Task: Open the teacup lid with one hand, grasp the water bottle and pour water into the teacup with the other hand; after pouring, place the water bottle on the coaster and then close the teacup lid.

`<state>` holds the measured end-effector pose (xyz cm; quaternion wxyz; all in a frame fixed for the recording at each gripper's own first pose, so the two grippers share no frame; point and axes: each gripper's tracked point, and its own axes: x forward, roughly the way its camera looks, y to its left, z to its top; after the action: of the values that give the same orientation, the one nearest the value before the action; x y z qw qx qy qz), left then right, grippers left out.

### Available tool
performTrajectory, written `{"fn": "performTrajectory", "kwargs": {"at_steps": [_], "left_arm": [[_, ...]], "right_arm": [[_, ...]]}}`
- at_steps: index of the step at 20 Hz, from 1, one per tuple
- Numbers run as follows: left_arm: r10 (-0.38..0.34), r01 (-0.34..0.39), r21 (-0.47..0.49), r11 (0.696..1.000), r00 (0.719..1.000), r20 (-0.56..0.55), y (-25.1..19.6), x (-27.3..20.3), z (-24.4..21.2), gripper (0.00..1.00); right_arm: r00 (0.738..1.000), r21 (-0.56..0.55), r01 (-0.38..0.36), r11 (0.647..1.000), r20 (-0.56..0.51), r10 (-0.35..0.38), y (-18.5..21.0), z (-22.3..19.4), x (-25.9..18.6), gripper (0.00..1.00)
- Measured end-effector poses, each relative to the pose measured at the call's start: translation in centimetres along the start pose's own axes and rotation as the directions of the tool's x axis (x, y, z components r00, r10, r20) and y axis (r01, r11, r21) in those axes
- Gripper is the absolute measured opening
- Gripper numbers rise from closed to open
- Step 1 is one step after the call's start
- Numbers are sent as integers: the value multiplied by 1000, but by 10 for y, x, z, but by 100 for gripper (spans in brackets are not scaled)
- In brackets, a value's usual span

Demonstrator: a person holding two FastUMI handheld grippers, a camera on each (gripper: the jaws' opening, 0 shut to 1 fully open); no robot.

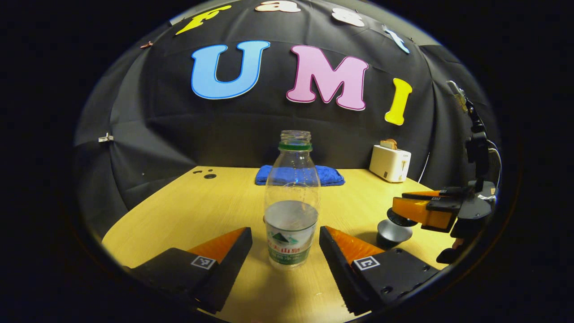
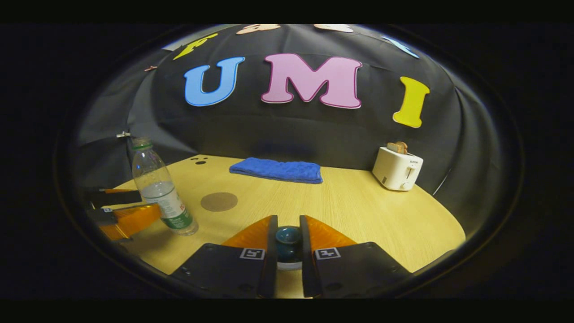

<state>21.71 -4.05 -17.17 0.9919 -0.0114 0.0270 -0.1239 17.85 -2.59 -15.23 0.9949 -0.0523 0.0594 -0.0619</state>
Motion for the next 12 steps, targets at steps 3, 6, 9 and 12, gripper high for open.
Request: {"fn": "performTrajectory", "kwargs": {"at_steps": [3,6,9,12], "left_arm": [[-8,8,9,1000,1000,5,-3,15,3,95],[-29,29,30,999,999,15,-6,29,6,95],[-25,23,50,998,999,29,0,38,12,95],[-36,33,65,997,998,42,-4,45,16,95]], "right_arm": [[1000,10,5,1000,-3,-5,-5,0,-6,30],[1000,13,23,1000,-15,-22,-14,-6,-8,25],[999,43,34,998,-31,-32,-19,-14,-9,30],[998,74,41,996,-59,-36,-15,-28,-12,25]]}}
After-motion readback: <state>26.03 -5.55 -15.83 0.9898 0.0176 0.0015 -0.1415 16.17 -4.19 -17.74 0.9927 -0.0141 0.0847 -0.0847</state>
